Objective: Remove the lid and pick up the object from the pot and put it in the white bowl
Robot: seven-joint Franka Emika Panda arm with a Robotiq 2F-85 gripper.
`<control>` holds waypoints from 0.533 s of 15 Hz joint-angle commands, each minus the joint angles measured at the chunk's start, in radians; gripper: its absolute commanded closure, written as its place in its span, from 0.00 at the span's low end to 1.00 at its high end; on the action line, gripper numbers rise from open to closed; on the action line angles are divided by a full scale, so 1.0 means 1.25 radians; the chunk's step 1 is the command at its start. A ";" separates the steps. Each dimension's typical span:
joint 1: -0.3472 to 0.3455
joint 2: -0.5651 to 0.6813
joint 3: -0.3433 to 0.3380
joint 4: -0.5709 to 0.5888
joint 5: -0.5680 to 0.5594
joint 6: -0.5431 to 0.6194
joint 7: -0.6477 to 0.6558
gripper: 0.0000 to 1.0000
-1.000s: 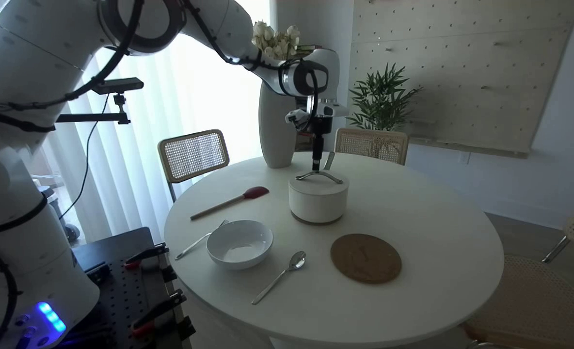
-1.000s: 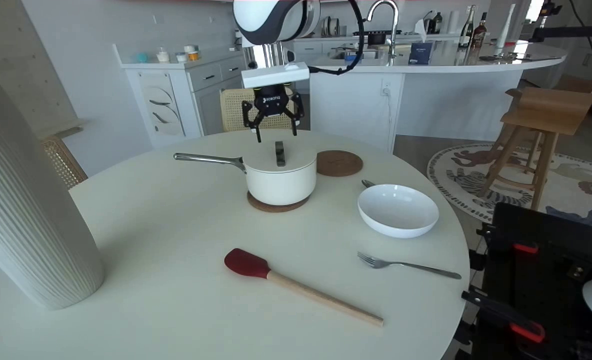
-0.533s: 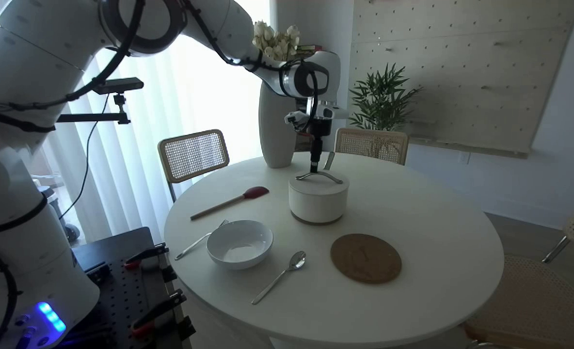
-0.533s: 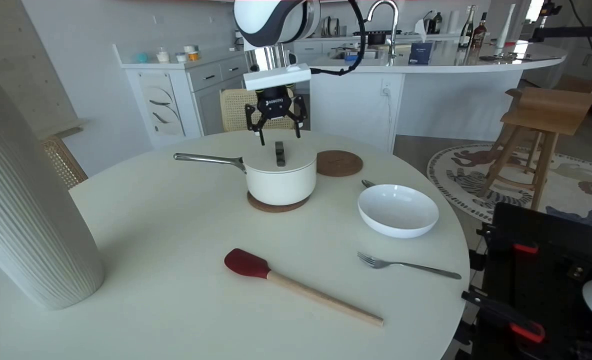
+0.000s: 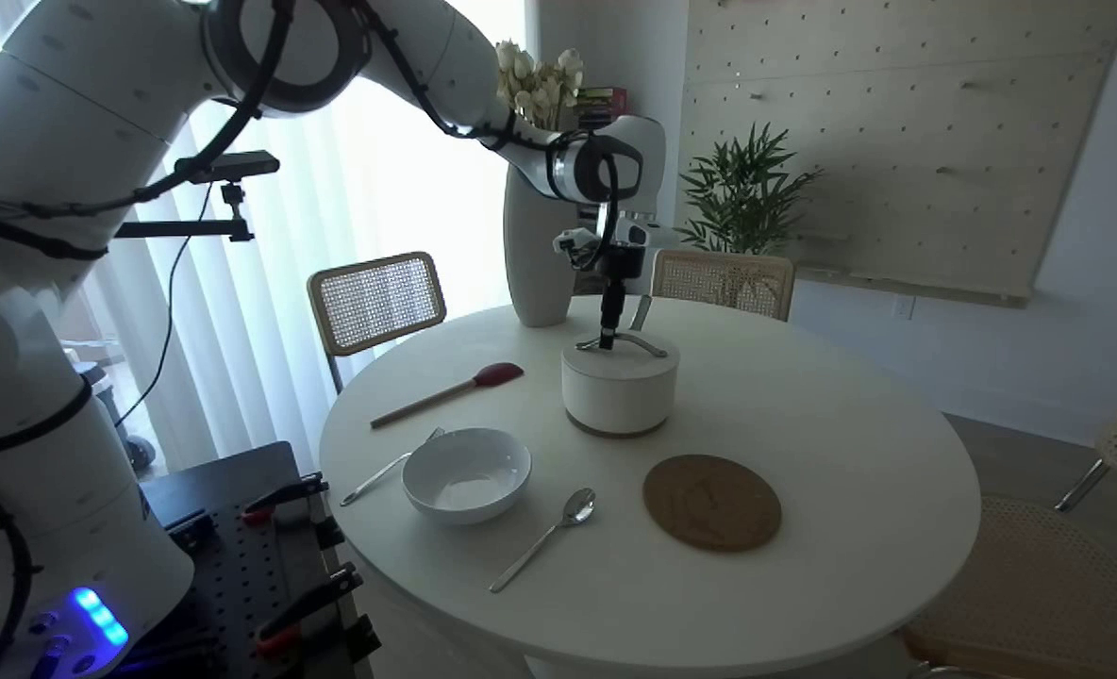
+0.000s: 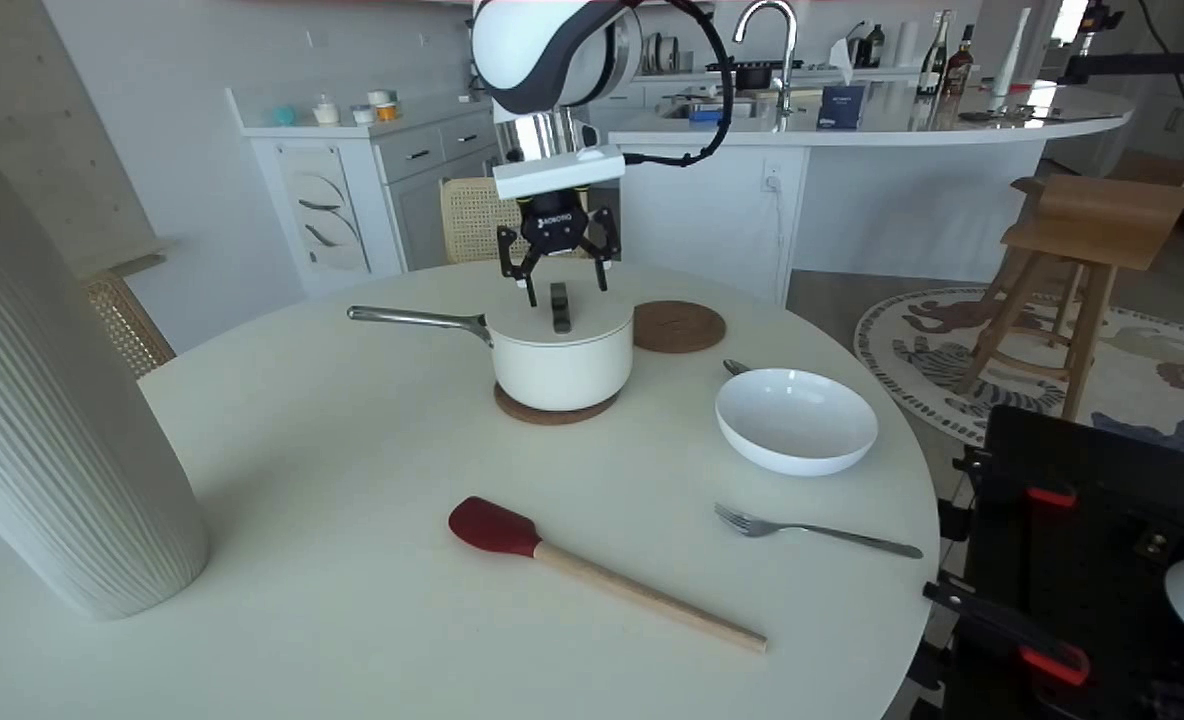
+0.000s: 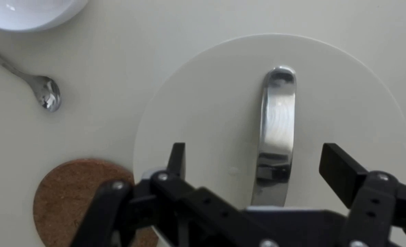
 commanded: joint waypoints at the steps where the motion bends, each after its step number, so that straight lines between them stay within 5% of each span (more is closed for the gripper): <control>1: 0.008 -0.003 -0.012 -0.009 0.017 -0.009 -0.008 0.12; 2: 0.010 -0.003 -0.013 -0.011 0.016 -0.006 -0.008 0.26; 8: 0.013 -0.005 -0.015 -0.011 0.010 -0.004 -0.007 0.71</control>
